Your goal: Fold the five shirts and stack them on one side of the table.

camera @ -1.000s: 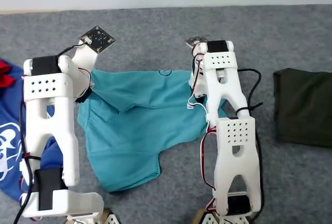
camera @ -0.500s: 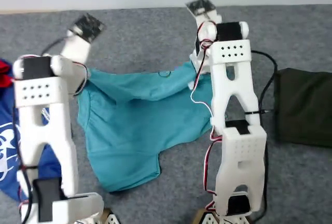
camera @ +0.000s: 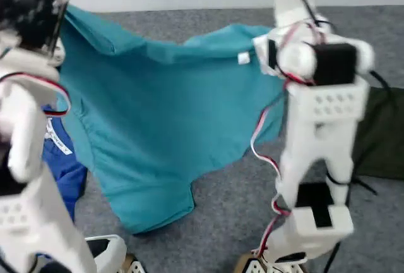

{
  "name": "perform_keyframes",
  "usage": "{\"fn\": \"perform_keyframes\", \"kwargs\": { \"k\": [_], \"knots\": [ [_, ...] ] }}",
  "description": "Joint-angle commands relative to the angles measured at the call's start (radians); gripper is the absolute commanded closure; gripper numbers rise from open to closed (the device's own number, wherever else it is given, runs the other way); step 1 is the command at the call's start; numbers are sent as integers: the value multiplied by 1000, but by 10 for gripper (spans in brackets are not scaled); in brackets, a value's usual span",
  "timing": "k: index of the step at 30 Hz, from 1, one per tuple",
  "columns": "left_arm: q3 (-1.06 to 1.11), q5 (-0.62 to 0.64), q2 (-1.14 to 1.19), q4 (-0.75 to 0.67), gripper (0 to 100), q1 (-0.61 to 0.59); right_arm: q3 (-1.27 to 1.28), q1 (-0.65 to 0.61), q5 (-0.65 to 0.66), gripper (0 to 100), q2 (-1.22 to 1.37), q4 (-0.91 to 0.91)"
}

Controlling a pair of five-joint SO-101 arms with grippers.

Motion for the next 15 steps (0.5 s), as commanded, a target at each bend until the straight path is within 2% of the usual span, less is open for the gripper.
{"fn": "perform_keyframes", "kwargs": {
  "k": [1,8,12,15],
  "knots": [
    [-45,6,-91,-115,997,-3,-6,50,6,988,-140,35],
    [-56,-2,-189,-330,997,-2,-2,159,6,988,-334,36],
    [-65,-127,-215,-404,997,2,-2,194,9,988,-437,38],
    [-90,-160,-226,-431,997,2,6,206,11,988,-503,39]
  ]
}}
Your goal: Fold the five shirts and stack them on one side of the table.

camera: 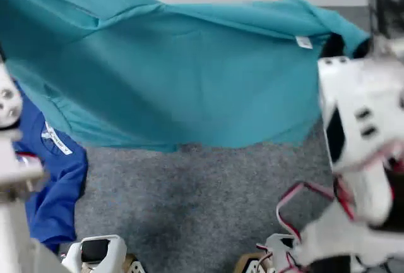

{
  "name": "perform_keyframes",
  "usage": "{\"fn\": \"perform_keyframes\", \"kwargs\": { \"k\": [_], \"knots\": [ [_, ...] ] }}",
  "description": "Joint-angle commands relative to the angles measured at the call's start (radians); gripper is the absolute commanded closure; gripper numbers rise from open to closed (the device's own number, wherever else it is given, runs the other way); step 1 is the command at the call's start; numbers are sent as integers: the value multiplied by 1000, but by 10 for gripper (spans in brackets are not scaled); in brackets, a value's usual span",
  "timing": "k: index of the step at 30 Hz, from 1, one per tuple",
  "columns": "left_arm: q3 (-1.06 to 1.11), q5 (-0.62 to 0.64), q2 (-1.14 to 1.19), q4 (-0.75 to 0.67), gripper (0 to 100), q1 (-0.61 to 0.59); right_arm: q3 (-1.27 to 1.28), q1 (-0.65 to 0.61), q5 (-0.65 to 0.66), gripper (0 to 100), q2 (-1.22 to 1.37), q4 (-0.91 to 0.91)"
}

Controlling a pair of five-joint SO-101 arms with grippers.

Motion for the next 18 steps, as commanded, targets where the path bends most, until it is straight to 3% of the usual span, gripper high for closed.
{"fn": "perform_keyframes", "kwargs": {
  "k": [1,12,18],
  "knots": [
    [-54,-34,-18,-57,997,-2,25,28,11,988,-88,39],
    [-176,-87,-28,-44,997,-3,428,22,12,988,-395,36],
    [-166,-91,-60,169,997,-2,611,16,5,988,-490,35]
  ]
}}
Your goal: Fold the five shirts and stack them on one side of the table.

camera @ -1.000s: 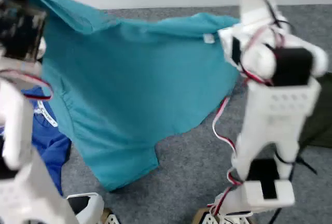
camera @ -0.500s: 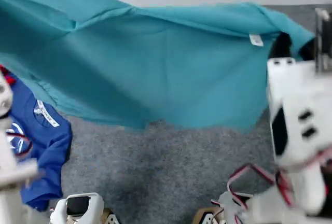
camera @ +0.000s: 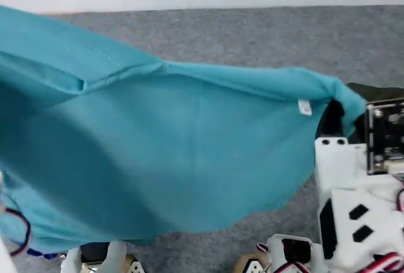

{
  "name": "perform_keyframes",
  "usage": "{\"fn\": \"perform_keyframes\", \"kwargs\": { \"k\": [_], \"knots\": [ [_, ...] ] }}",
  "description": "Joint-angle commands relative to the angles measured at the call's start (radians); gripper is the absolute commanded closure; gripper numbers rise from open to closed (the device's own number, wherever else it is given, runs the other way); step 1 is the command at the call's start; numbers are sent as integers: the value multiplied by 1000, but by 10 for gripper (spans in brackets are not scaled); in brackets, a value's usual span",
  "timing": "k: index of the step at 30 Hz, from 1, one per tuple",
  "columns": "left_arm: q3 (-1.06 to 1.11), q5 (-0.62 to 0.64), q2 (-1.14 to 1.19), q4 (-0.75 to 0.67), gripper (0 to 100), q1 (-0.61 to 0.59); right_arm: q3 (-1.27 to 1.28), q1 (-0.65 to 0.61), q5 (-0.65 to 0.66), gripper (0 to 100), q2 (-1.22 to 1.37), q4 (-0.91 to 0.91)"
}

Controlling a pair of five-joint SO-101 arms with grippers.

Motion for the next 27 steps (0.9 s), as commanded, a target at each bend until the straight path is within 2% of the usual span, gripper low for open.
{"fn": "perform_keyframes", "kwargs": {
  "k": [1,6,12,16,19,23,27],
  "knots": [
    [-13,-5,-6,143,997,-2,101,-15,5,988,-21,35],
    [74,-2,34,292,997,-2,241,-88,-8,988,-18,7],
    [320,0,114,293,997,2,577,-107,-46,988,-18,-251],
    [476,0,203,206,997,25,819,-107,-38,988,-8,-518],
    [561,0,273,87,997,32,927,-107,-37,988,61,-680],
    [647,0,390,-72,997,46,937,-104,-37,988,236,-852],
    [664,0,514,-175,997,43,855,-102,-37,988,438,-990]
  ]
}}
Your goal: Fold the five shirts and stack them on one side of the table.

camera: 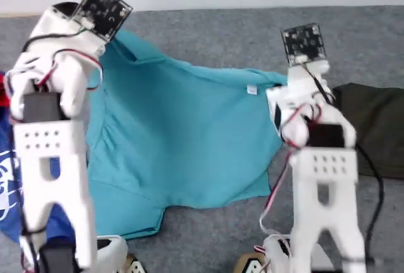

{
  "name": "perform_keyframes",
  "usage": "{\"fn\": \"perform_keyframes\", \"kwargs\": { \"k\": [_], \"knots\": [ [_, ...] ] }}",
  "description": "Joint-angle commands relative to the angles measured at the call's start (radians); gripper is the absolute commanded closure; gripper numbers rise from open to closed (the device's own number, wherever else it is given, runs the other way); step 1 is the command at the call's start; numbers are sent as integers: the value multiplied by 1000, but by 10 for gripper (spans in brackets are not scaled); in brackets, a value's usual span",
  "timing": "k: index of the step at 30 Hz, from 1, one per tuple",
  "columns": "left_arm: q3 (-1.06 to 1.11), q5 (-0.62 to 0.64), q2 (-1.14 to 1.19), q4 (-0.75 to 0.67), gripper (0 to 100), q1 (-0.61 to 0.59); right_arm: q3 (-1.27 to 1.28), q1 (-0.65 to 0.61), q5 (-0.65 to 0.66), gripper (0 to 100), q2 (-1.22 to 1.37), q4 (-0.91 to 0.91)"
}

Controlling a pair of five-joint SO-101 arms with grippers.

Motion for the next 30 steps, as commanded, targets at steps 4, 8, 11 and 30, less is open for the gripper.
{"fn": "perform_keyframes", "kwargs": {
  "k": [4,8,11,30],
  "knots": [
    [-7,0,132,-153,997,-5,-264,-2,-3,988,329,-122],
    [-7,0,203,-210,997,-18,-477,-2,-6,988,538,-114],
    [-7,0,259,-255,997,-40,-620,-4,-6,988,673,-114],
    [-10,-5,446,-402,997,-75,-1108,-7,14,988,1222,-113]
  ]
}}
